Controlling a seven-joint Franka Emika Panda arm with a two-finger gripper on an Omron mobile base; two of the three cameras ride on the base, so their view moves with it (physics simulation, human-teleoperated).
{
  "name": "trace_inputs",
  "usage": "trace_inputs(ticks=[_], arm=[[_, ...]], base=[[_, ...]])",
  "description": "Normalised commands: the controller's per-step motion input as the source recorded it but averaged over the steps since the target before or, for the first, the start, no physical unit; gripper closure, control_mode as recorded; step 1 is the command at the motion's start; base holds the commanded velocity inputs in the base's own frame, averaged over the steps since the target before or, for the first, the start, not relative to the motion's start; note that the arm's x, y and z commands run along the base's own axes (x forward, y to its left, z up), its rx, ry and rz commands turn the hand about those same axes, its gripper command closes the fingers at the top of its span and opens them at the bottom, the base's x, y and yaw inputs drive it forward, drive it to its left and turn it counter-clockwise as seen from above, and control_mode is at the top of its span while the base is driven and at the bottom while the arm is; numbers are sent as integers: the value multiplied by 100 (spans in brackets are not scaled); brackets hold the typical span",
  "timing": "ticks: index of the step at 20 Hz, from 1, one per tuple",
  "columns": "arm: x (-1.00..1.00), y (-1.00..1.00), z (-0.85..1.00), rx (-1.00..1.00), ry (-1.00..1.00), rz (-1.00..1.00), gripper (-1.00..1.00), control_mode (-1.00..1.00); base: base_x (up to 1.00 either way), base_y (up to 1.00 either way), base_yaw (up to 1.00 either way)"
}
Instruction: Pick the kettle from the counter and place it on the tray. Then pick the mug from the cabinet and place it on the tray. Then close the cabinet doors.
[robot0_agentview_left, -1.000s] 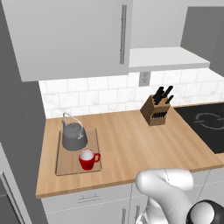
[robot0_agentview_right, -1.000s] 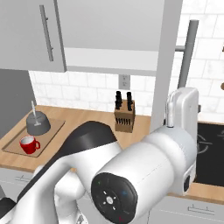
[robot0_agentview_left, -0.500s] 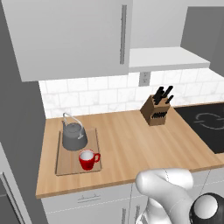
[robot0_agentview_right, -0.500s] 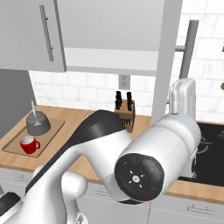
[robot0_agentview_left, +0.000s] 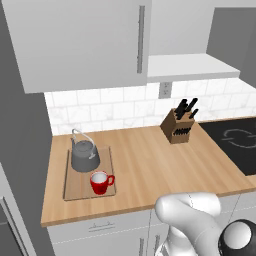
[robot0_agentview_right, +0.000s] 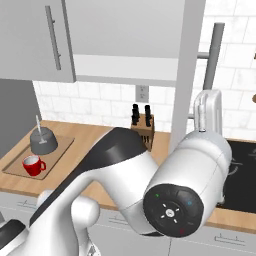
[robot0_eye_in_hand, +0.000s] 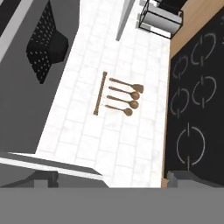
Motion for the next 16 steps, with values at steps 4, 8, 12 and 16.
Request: trace_inputs(ticks=[4,8,12,16], arm=[[20,27,0,0,0,5,-100,-100],[20,33,0,0,0,5,-100,-100],[16,47,0,-1,0,5,-100,-100],[24,46,0,-1,0,7,-100,-100]], base=[[0,0,0],[0,0,0],[0,0,0],[0,0,0]])
